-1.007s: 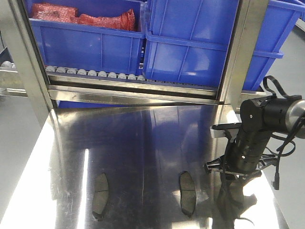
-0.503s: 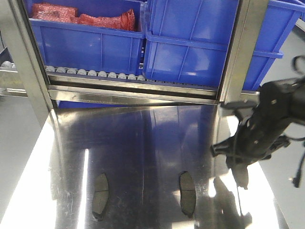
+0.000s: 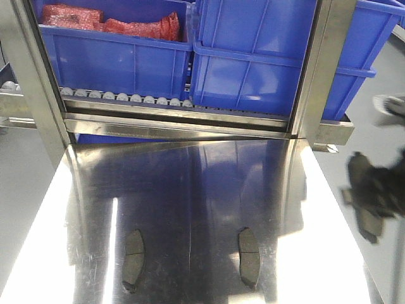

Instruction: Move and align brake pads A on conveyor

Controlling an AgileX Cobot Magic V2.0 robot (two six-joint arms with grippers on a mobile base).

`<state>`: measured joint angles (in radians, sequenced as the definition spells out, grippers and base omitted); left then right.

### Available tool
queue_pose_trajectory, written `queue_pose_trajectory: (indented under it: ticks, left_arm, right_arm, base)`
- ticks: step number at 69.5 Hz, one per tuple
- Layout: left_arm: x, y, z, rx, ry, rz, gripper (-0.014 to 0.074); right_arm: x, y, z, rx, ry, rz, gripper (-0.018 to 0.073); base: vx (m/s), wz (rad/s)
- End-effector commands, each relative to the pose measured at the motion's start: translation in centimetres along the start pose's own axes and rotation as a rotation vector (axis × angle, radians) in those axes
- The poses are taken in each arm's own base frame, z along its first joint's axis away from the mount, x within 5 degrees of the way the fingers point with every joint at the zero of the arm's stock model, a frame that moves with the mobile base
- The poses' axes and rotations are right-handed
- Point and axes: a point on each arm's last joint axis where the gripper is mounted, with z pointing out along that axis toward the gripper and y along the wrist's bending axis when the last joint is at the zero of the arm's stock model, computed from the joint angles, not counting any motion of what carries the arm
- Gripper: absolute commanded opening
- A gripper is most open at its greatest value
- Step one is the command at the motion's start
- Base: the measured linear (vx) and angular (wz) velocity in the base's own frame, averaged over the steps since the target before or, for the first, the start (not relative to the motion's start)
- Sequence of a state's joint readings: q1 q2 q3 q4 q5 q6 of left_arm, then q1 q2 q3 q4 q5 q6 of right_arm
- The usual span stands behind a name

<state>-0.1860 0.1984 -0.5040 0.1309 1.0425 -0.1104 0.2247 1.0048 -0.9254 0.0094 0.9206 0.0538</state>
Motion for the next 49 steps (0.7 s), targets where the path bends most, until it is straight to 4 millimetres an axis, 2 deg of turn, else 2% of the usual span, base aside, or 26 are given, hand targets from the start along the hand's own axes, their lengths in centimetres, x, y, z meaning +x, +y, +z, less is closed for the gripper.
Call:
queue_pose_trajectory:
  ticks: [1,13,26,49]
  left_arm:
    - [-1.5,0.0,-0.5,0.007,-0.103,0.000,-0.0006]
    - [-1.5,0.0,-0.5,0.007,-0.103,0.000,-0.0006]
    - [-1.5,0.0,-0.5,0.007,-0.103,0.000,-0.0006]
    - [-1.5,0.0,-0.5,0.007,-0.102,0.000,-0.0006]
  right_arm:
    - [1.3,-0.2,-2.9,0.000,-0.198,-0.010,-0.0012]
    - [5.8,-0.4,-4.1,-0.008,-0.346,-0.011,-0.0011]
    - [9.1,-0.6,-3.5,-0.010,-0.378,-0.012,-0.0008]
    - [10.6,-0.7,-1.7,0.005,-0.456,-0.093,-0.0007]
  base:
    - [0.00,0.00]
    - [0.00,0.00]
    - [0.00,0.00]
    - [0.00,0.00]
